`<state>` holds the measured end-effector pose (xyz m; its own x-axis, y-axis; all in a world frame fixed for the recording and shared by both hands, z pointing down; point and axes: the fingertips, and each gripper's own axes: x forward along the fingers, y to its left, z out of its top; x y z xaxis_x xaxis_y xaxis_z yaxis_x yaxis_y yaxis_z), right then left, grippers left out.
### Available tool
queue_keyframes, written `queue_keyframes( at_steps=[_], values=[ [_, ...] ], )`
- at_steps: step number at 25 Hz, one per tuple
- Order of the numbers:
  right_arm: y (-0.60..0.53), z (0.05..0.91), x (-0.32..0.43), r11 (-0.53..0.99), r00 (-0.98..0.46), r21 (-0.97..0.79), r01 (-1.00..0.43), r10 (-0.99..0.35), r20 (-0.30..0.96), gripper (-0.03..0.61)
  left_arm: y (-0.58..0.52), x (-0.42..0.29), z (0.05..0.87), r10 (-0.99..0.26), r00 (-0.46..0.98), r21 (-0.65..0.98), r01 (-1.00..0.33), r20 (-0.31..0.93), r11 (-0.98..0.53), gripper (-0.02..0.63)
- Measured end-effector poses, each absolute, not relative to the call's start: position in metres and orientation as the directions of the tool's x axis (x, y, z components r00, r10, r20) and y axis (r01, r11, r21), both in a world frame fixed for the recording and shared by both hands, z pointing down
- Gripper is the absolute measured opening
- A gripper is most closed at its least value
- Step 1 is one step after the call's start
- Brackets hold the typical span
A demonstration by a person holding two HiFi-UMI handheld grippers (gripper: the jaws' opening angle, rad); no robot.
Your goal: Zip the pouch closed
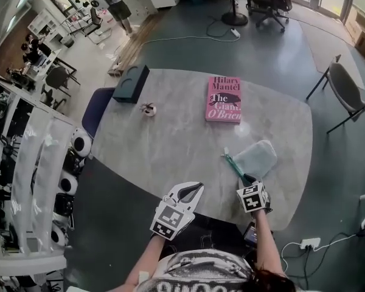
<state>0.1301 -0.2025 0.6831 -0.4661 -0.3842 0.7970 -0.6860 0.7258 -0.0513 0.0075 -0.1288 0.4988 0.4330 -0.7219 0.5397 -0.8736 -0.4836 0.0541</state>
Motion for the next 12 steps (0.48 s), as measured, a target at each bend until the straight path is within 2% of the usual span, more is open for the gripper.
queue_keyframes(
  at_steps=[4, 8, 12],
  values=[
    [-0.203, 0.678, 0.131, 0.713, -0.526, -0.137, -0.687, -0.358, 0.771, 0.028, -0.123, 0.001, 0.510, -0.700, 0.427, 0.059, -0.873, 0.573, -0.485, 0.014],
    [-0.192, 0.668, 0.124, 0.735, -0.603, -0.226, -0.639, -0.298, 0.740, 0.023, -0.127, -0.005, 0.521, -0.676, 0.437, 0.040, -0.855, 0.593, -0.517, 0.014],
    [-0.185, 0.658, 0.130, 0.760, -0.624, -0.232, -0.607, -0.276, 0.731, 0.021, -0.144, 0.000, 0.532, -0.648, 0.475, 0.032, -0.820, 0.595, -0.571, 0.014]
  ],
)
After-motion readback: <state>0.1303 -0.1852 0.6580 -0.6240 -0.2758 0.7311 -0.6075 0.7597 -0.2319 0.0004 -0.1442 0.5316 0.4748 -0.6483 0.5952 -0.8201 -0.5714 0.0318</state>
